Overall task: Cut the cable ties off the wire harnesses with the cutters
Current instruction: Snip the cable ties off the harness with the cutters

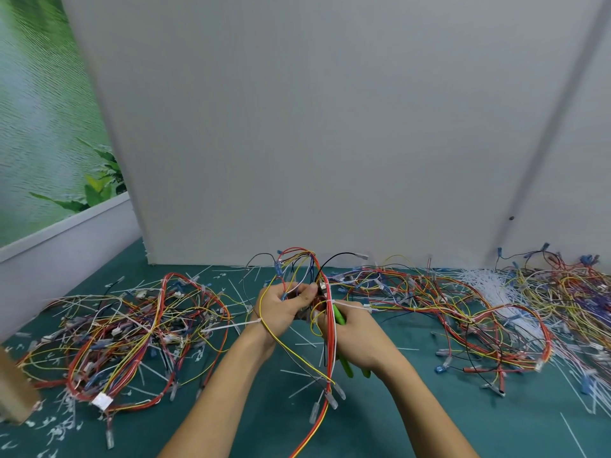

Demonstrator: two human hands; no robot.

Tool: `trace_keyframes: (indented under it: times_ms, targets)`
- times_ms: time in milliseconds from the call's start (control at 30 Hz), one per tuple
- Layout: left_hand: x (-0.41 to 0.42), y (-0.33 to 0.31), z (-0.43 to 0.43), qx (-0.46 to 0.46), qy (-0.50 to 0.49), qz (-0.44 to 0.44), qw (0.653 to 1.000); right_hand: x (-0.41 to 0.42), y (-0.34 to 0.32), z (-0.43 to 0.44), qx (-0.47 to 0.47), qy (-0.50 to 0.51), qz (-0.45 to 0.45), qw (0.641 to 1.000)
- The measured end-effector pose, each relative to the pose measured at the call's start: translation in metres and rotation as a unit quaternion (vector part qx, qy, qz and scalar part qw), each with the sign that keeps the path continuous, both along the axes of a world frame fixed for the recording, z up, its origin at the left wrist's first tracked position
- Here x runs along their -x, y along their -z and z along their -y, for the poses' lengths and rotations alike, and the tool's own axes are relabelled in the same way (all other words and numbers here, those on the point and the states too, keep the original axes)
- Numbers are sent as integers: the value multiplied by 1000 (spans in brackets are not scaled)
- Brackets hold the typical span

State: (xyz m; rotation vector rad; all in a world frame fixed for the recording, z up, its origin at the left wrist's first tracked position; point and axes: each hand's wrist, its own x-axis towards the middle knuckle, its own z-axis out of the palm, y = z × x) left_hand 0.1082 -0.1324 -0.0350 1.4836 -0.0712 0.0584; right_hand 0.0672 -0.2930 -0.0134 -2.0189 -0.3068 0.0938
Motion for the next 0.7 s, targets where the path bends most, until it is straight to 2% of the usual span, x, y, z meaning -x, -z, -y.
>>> trace_keyframes:
  times_ms: [700]
  targets:
    - [-1, 3, 1, 10, 13, 8, 1000, 2, -5, 2, 2, 9, -33, 999]
